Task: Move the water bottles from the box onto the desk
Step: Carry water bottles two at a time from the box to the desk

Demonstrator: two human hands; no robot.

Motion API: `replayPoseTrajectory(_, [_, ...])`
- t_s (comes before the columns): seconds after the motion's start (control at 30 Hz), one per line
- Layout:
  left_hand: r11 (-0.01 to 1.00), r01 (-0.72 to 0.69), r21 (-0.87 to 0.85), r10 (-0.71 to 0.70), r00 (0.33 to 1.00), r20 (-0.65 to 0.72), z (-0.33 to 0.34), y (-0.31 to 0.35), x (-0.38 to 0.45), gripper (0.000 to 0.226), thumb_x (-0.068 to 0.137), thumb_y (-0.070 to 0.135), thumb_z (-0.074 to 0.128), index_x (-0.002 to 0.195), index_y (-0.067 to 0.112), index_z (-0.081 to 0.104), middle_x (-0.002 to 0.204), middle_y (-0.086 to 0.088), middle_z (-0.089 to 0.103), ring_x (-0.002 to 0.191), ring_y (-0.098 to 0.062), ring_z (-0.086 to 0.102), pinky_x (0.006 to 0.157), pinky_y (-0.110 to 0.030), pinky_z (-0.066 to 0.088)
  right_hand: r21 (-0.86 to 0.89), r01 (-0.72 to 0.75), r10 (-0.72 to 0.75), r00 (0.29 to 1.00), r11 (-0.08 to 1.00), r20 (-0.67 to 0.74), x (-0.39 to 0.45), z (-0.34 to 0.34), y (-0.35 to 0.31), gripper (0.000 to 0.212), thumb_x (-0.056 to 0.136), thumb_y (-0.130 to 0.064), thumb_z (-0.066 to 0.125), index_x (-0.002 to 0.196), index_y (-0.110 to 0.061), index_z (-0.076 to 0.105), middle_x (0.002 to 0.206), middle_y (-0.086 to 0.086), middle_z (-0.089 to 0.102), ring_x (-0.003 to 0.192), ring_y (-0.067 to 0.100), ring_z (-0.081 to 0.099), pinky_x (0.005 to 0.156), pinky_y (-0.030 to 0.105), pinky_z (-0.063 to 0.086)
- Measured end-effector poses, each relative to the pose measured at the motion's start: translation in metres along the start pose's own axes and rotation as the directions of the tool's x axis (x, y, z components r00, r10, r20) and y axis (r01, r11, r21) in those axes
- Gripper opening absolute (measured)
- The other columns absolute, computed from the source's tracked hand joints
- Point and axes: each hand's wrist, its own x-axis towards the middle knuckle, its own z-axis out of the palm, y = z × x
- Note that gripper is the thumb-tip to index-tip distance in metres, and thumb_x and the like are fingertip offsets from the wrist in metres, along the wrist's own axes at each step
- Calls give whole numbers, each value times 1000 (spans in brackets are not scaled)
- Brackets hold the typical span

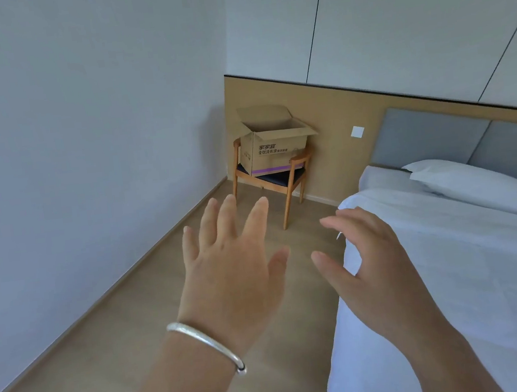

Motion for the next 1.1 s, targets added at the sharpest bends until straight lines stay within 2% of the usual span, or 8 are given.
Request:
replayPoseTrajectory(0.3, [996,-45,-80,51,996,70,12,-61,92,65,100,53,30,153,41,-6,164,2,-6,150,-16,-18,122,-45,-3,-31,-59,58,998,998,-30,74,62,-14,50,82,-50,55,128,-32,59,139,-13,49,139,9,35,114,37,33])
replayPoseTrajectory(0.47, [997,-69,-31,71,994,80,43,-69,177,66,99,53,30,153,41,-8,164,1,-8,150,-18,-16,122,-45,-1,-35,-88,87,995,995,-46,146,97,22,52,82,-50,56,129,-30,59,136,-10,48,131,10,38,110,43,37])
replayPoseTrajectory(0.57, [996,-86,11,85,992,97,59,-65,233,67,99,53,29,153,40,-8,165,0,-8,151,-19,-16,122,-45,-2,-82,-108,110,994,991,17,196,107,51,53,88,-51,61,136,-31,53,141,-9,43,135,6,27,115,36,27])
replayPoseTrajectory(0.67, [995,-89,41,83,989,123,76,-58,288,68,99,54,28,153,40,-10,165,0,-9,151,-19,-16,122,-45,-2,-94,-124,130,990,988,53,245,113,79,56,88,-48,63,139,-32,50,141,-9,41,134,6,26,113,32,23])
replayPoseTrajectory(0.83, [996,-85,23,80,985,154,106,-49,364,69,99,55,28,153,40,-11,165,1,-10,151,-18,-16,123,-46,-2,-84,-146,155,982,986,109,310,131,115,61,86,-57,51,143,-36,43,146,-12,36,142,8,22,119,44,23])
replayPoseTrajectory(0.9, [996,-86,9,84,982,170,116,-49,389,69,99,54,29,153,40,-10,165,2,-10,151,-18,-16,123,-46,-2,-88,-162,172,977,983,126,330,138,126,59,89,-55,53,144,-38,40,149,-13,33,144,8,19,120,45,22])
replayPoseTrajectory(1.1, [994,-109,-31,113,977,183,143,-57,473,68,99,55,30,153,40,-8,165,3,-8,151,-18,-15,123,-47,0,-84,-202,211,970,976,118,398,161,156,56,91,-52,55,143,-35,43,146,-13,36,142,6,22,120,38,20])
